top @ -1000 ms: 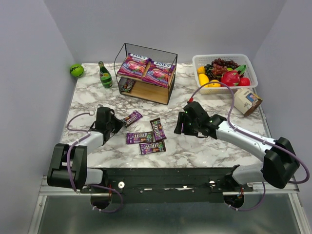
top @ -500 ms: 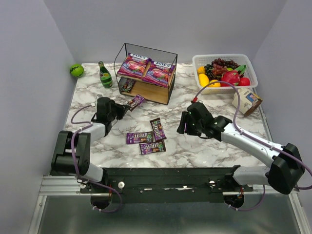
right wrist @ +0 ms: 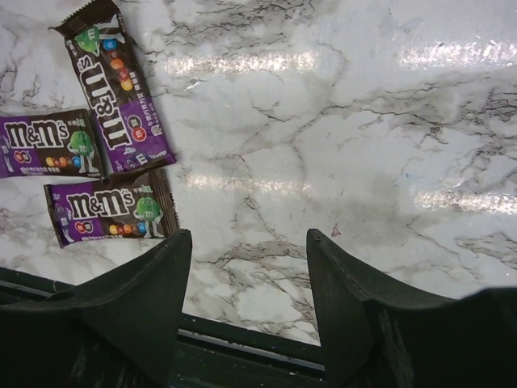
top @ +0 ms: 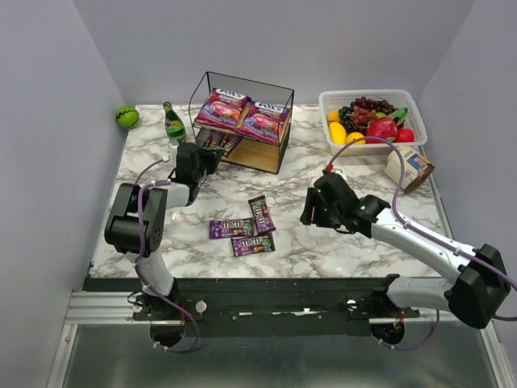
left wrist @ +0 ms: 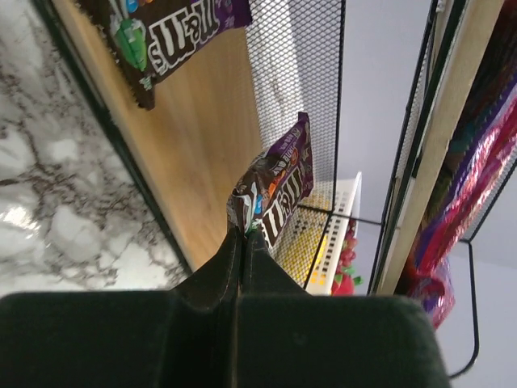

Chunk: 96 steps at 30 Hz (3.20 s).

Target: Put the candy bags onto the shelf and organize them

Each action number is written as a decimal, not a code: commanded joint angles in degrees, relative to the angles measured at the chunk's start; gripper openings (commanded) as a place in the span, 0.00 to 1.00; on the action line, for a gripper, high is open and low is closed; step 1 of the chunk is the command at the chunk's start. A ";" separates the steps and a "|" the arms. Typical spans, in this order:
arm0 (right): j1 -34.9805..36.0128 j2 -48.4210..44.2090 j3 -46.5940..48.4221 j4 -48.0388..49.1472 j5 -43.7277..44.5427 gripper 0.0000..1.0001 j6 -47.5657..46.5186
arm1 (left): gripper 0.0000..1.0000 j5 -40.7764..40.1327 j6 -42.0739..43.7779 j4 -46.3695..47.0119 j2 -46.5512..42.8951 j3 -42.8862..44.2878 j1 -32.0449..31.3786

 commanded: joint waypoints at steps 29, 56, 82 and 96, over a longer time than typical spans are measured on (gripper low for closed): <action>-6.42 -2.26 -1.22 -4.71 2.08 0.68 -2.12 | 0.04 -19.49 -16.45 -9.61 16.89 13.13 -5.53; -7.83 -0.50 0.53 -4.09 0.94 0.68 -4.40 | 0.58 -20.90 -7.75 -18.05 9.42 12.96 -6.50; 1.92 13.72 7.20 9.26 -16.02 0.69 -7.04 | 0.99 -12.49 37.25 -42.31 -34.77 -4.51 -3.17; 5.35 33.42 20.13 17.43 -28.14 0.52 -1.16 | 0.66 13.78 45.86 -53.21 -34.80 -9.63 2.81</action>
